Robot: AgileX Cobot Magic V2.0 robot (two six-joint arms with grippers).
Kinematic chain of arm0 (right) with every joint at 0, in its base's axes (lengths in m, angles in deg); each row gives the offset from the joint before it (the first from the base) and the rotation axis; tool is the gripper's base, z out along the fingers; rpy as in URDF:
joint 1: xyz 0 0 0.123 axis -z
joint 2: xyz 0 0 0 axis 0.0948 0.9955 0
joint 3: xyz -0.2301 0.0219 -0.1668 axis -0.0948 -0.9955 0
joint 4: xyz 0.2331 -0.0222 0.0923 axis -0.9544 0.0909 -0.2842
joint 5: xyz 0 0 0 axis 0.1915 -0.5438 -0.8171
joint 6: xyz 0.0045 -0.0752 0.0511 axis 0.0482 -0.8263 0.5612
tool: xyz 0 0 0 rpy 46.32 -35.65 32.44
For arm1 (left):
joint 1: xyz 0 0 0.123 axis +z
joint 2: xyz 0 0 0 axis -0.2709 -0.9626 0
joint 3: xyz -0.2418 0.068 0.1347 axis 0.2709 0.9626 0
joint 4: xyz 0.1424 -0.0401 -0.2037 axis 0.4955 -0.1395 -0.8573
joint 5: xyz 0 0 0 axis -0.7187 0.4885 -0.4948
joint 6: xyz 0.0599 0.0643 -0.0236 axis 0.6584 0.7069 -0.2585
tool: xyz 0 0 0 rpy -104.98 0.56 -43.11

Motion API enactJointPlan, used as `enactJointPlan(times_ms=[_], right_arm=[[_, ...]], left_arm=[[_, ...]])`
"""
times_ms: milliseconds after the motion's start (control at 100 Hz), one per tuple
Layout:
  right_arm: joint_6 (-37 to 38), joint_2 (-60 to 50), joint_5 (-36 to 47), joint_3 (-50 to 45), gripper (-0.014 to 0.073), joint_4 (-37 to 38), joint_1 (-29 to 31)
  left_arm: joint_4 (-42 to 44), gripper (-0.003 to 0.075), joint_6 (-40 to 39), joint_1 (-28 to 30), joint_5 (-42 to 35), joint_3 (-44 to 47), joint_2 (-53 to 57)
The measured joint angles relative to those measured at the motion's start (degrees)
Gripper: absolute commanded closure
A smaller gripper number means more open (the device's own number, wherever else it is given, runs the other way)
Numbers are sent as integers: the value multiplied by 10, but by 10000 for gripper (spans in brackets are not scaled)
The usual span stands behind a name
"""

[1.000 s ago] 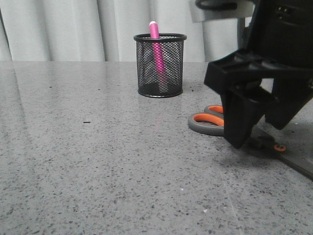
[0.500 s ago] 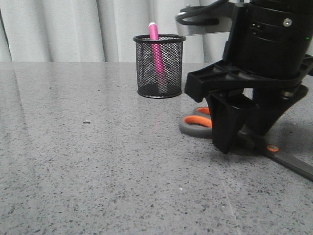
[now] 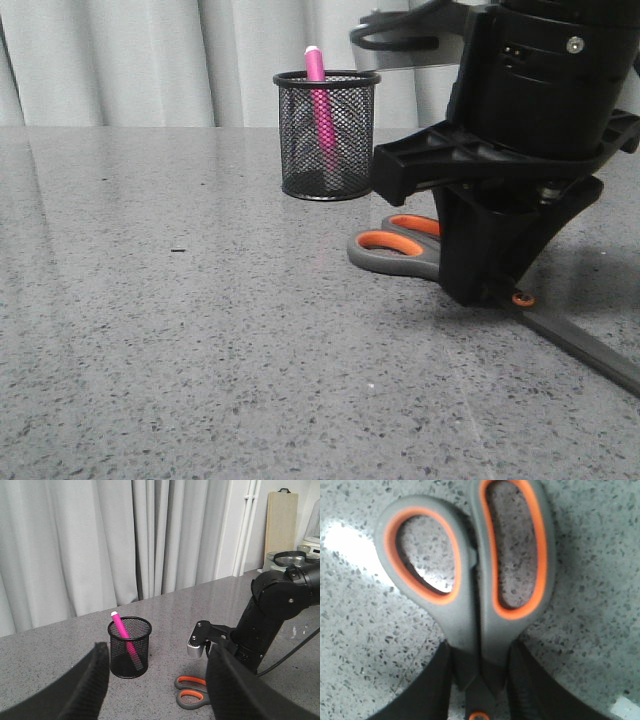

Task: Put pen and scissors into bin
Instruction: 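Lift the scissors with the right gripper and carry them above the cup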

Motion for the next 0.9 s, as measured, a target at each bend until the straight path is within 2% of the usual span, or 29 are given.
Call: enactJointPlan(times_ms=[190,280,380,470,550,660,780,900], right_arm=[[4,-66,-6,35,664,14,0],[4,-114,32,80,664,17,0],[0,-140,128,119,666,33,0],[-6,-140,254,126,666,67,0],[-8,-117,376,127,666,111,8],[-9,-65,519,127,666,131,33],[-9,-4,620,127,666,124,68],[-9,52,672,127,666,103,84]], left_arm=[[0,335,0,0,1,0,0],[0,335,0,0,0,0,0],[0,335,0,0,-16,0,0],[0,335,0,0,-25,0,0],[0,335,0,0,-25,0,0],[0,335,0,0,-22,0,0],[0,335,0,0,-12,0,0],[-4,335,0,0,-6,0,0]])
